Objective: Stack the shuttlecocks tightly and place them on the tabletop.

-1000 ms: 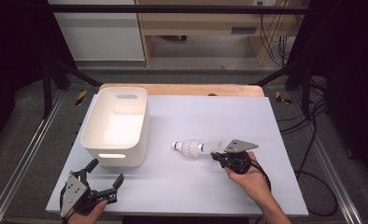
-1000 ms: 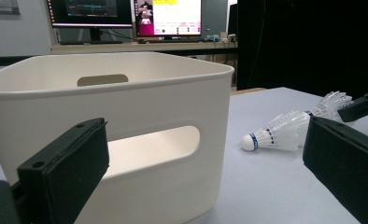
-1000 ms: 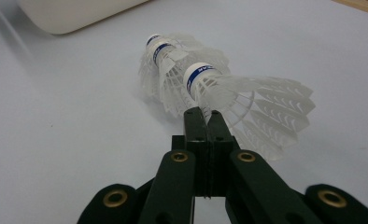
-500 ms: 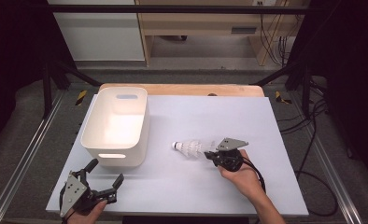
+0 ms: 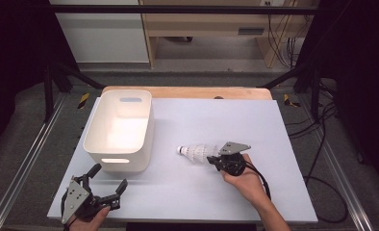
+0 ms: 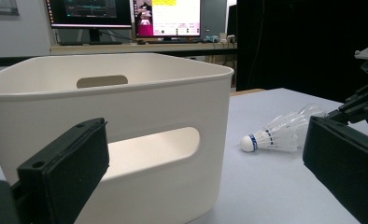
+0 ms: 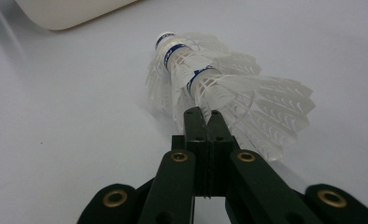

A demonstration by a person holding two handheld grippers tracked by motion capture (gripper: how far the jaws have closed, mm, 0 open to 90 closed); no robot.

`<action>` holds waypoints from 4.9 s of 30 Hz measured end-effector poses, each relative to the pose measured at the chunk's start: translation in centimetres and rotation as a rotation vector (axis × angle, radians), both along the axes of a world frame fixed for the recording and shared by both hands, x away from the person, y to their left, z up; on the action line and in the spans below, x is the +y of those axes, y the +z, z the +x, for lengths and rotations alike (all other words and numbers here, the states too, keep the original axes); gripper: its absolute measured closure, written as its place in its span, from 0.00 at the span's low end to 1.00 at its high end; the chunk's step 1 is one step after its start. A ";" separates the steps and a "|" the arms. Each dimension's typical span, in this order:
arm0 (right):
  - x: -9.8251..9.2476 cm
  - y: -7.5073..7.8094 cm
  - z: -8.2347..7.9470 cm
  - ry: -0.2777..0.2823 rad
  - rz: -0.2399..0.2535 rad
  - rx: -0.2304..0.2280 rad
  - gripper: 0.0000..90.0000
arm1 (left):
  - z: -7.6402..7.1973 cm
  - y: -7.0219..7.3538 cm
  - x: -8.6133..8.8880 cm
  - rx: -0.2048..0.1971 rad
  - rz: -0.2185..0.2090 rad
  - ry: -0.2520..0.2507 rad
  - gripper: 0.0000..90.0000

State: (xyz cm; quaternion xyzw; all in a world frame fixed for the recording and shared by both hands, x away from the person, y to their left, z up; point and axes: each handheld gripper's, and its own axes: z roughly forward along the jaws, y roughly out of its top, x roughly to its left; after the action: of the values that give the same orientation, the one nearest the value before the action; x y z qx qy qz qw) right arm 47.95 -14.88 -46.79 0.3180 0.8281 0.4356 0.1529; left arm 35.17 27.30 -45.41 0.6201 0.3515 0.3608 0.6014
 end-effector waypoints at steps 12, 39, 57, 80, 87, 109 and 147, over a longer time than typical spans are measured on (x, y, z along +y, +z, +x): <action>0.6 -0.1 0.2 0.015 0.002 -0.004 1.00 | 0.0 0.0 0.0 0.000 -0.001 0.000 0.00; 1.9 0.2 0.4 0.047 -0.024 -0.006 1.00 | -0.1 0.1 0.0 -0.004 0.001 -0.002 0.00; 1.9 -0.1 0.6 0.041 -0.048 0.017 1.00 | -0.1 0.1 0.0 -0.005 0.001 -0.001 0.01; 2.0 -0.4 0.6 0.049 -0.077 0.029 0.99 | -0.1 0.1 0.0 -0.005 0.001 -0.002 0.01; 2.0 -0.4 0.6 0.048 -0.078 0.031 0.97 | -0.1 0.1 0.1 -0.005 0.001 -0.001 0.01; 1.8 -0.1 0.4 0.036 -0.063 0.030 0.82 | -0.2 0.1 0.1 -0.006 0.001 -0.001 0.01; 0.4 0.7 -0.8 0.003 -0.066 0.056 0.51 | -0.2 0.2 0.1 -0.008 0.002 -0.001 0.01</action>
State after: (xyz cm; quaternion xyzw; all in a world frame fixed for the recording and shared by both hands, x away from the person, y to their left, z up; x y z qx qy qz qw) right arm 47.20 -14.52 -46.09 0.3236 0.8464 0.3993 0.1392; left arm 35.00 27.44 -45.26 0.6196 0.3485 0.3633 0.6023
